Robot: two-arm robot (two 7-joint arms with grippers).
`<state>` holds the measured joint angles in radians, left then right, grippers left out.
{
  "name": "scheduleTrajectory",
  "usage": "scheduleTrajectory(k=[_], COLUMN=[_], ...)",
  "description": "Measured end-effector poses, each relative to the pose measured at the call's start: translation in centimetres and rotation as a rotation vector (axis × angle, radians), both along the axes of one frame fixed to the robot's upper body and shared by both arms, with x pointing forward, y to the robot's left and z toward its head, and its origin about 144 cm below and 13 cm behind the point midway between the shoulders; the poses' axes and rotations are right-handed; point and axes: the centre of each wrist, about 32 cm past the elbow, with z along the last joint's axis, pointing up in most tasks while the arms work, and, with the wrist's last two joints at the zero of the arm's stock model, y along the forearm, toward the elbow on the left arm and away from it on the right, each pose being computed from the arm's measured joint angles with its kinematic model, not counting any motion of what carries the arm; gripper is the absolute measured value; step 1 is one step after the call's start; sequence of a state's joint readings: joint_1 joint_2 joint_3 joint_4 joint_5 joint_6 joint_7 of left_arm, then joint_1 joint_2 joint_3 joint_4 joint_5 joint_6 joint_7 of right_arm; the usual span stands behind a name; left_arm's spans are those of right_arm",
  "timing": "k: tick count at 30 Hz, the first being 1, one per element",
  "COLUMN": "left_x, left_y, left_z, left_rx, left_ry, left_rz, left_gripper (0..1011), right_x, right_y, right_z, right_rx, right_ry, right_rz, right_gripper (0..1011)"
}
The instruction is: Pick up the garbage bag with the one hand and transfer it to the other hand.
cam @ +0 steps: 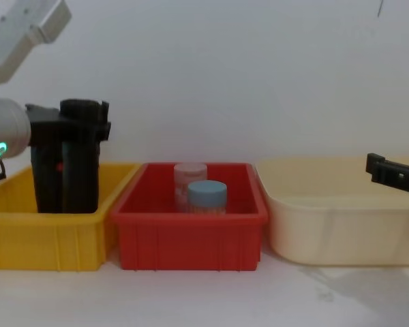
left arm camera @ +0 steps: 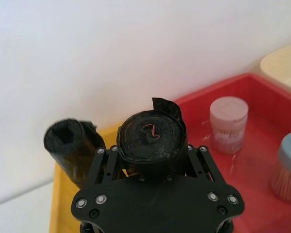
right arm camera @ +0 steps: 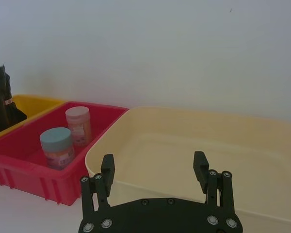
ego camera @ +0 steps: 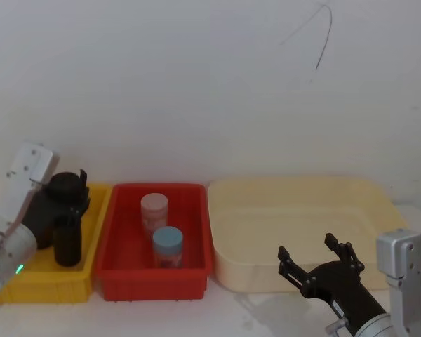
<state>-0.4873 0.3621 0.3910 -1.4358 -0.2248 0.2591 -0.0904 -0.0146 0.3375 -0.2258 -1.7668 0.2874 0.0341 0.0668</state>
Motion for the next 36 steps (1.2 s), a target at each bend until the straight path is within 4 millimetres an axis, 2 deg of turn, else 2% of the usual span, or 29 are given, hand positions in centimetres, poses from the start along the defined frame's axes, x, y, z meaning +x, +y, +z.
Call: scheduleTrajectory(k=[13, 22, 27, 36], left_x=[-0.2, 0.8, 1.9, 4.3], left_y=[1.1, 1.4, 0.6, -2.5], left_z=[4.3, 7.2, 8.3, 9.7], left_rx=[-0.059, -0.106, -0.114, -0.109], left_ry=[-0.053, -0.061, -0.051, -0.031], left_rz=[-0.101, -0.207, -0.268, -0.387], left_gripper=[524, 524, 524, 524], right_x=[0.0, 0.0, 0.1, 1.1], right_y=[0.0, 0.0, 0.0, -0.2], right_z=[0.0, 0.0, 0.1, 1.3], right_rx=[0.0, 0.0, 0.001, 0.011], right_ry=[0.0, 0.0, -0.002, -0.008], right_rz=[0.0, 0.0, -0.001, 0.004], right_gripper=[1000, 1000, 1000, 1000])
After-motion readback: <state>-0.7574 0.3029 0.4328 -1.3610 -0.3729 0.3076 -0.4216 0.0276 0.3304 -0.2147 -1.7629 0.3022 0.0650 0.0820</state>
